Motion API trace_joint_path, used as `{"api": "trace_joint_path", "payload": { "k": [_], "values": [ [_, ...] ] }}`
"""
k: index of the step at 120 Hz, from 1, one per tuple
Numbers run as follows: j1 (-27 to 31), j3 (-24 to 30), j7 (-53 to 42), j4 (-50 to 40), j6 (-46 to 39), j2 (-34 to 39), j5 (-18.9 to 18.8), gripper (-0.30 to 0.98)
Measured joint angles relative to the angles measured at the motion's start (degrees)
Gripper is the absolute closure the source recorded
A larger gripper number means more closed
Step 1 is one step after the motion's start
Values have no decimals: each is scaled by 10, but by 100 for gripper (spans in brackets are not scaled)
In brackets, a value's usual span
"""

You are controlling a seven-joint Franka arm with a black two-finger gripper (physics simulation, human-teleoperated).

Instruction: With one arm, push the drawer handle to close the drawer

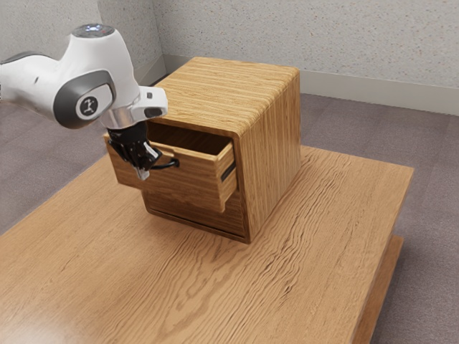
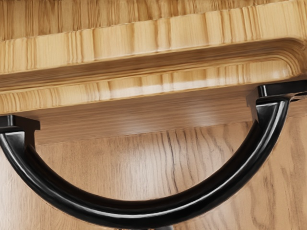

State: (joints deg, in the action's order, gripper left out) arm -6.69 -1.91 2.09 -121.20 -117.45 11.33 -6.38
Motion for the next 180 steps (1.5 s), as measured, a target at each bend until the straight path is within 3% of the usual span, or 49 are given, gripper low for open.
{"api": "trace_joint_path", "payload": {
  "k": [124,132,145,154,160,170,180],
  "values": [
    [-1,-10,-37,150,-1,-140,4,81],
    [-1,-7,-39,137,1,-122,12,79],
    [1,1,-39,85,29,-26,38,79],
    [2,25,-36,126,88,22,47,79],
    [0,38,-34,201,140,8,44,74],
    [0,38,-32,324,219,-55,42,55],
    [3,34,-29,372,277,-78,44,38]
  ]
}}
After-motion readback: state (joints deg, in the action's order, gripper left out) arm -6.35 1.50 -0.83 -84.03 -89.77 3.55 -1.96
